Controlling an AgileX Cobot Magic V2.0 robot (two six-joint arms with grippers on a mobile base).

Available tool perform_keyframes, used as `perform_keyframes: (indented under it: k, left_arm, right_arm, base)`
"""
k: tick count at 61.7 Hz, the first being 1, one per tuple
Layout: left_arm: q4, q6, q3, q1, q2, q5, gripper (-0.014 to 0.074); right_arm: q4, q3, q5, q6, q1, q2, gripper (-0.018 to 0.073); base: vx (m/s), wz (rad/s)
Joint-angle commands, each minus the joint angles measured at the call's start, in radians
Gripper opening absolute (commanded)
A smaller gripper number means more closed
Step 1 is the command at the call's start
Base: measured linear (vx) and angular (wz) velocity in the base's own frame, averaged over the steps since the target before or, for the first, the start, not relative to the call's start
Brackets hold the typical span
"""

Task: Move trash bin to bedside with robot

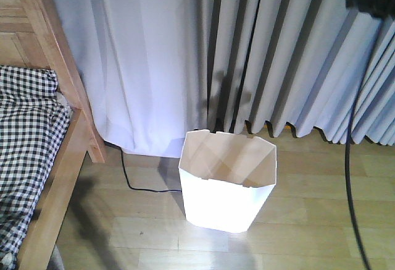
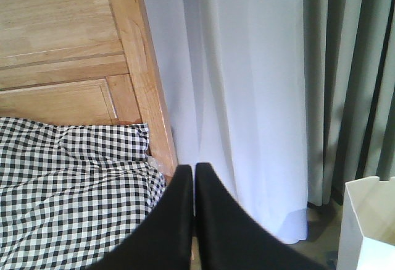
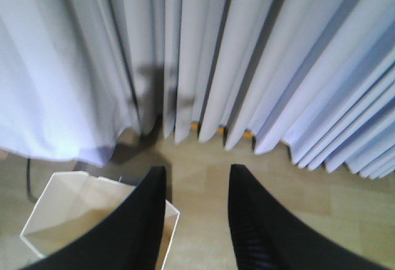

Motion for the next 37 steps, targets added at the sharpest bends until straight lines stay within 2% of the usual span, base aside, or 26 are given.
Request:
perform_keyframes:
  k: [1,7,17,26,37]
  left_arm:
    - [-0.004,-0.008,0.029,-0.006,-0.010,-0.073,-0.0006]
    - [-0.004,-0.008,0.029,-0.006,-0.010,-0.073,-0.0006]
    - [-0.004,-0.008,0.029,-0.006,-0.010,-0.073,-0.0006]
    - [-0.004,-0.008,0.029,-0.006,-0.010,-0.073,-0.0006]
    - [-0.004,-0.008,0.029,-0.006,-0.010,-0.073,-0.0006]
  right_arm:
    - [-0.005,0.149,-0.203,-0.002,-0.001,-0.158,0.0241]
    - [0.003,0.327,-0.304,-0.002,-0.001,-0.294,0.0241]
    - [0.072,0.566,-0.357,-0.002,-0.001,-0.540,0.0241]
    - [0.096,0.723,-0.404,-0.002,-0.001,-0.788,0.0241]
    - [0.120,0.843,-0.388,-0.001,-0.001,-1.057,0.0241]
  base:
    - [0.00,0.00]
    - [0.00,0.00]
    - [0.00,0.00]
    - [0.00,0.00]
    - [0.00,0.00]
